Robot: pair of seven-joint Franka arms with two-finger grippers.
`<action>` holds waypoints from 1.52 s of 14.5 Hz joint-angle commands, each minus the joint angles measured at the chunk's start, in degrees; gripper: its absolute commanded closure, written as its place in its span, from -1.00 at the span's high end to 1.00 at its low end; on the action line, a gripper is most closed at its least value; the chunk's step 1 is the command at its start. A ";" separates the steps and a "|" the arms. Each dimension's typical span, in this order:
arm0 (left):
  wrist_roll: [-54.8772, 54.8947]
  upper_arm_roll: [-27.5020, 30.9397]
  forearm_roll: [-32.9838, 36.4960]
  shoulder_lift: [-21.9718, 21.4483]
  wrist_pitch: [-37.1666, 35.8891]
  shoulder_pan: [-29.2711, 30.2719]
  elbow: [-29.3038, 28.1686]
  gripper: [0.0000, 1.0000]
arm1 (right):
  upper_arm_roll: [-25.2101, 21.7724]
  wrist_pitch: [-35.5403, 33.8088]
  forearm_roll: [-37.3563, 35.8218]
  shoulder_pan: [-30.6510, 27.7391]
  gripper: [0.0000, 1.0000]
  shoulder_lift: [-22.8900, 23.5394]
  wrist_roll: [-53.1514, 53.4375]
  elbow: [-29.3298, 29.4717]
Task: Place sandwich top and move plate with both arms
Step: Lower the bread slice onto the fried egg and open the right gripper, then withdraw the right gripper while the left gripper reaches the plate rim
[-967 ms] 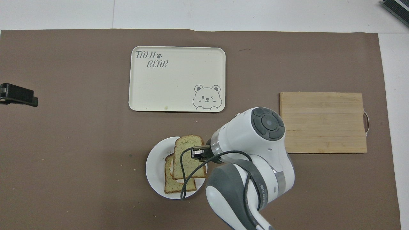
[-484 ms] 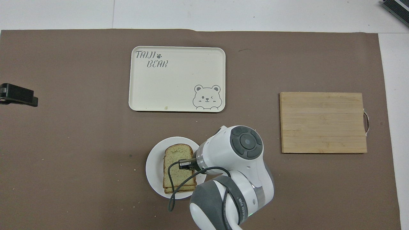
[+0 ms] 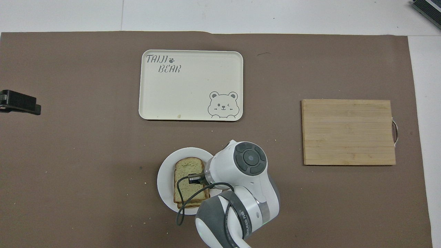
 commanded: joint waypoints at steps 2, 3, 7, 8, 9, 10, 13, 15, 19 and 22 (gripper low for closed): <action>0.84 -0.38 -0.63 -0.39 -1.10 0.71 0.53 1.00 | -0.52 0.64 0.07 -0.79 1.00 0.31 0.21 0.31; 0.84 -0.38 -0.63 -0.57 -1.89 0.71 0.27 1.00 | -0.61 0.56 -0.28 -1.75 1.00 0.40 0.13 0.75; 0.41 -0.11 -0.72 -0.66 -3.03 1.14 0.27 1.00 | -0.70 -1.02 -9.58 -5.44 1.00 -0.91 0.04 2.07; 0.67 -0.20 -0.72 -0.92 -3.56 1.23 0.01 1.00 | -0.78 -1.98 -11.61 -6.58 1.00 -1.35 0.04 2.25; 1.19 -0.11 -0.89 -1.70 -3.65 1.58 -1.30 1.00 | -0.78 -2.78 -13.11 -7.89 1.00 -2.06 0.04 2.68; 1.20 -0.11 -1.94 -2.50 -3.56 1.93 -2.62 1.00 | -0.78 -4.00 -14.34 -9.21 1.00 -2.41 0.04 3.12; 2.24 -0.11 -6.85 -6.01 -1.03 3.60 -8.85 1.00 | -0.87 -8.04 -18.73 -13.17 1.00 -4.43 0.04 5.40; 7.23 -0.11 -10.02 -6.98 -0.31 5.01 -12.28 1.00 | -0.70 -11.73 -22.07 -16.85 1.00 -5.84 -0.22 7.42; 14.37 0.06 -18.28 -8.21 3.10 7.65 -20.62 1.00 | -0.78 -18.68 -25.16 -20.46 1.00 -6.81 -0.22 10.42; 18.06 -0.03 -23.73 -10.41 9.60 6.78 -30.11 1.00 | -0.78 -20.18 -25.16 -24.42 1.00 -8.56 -0.23 10.42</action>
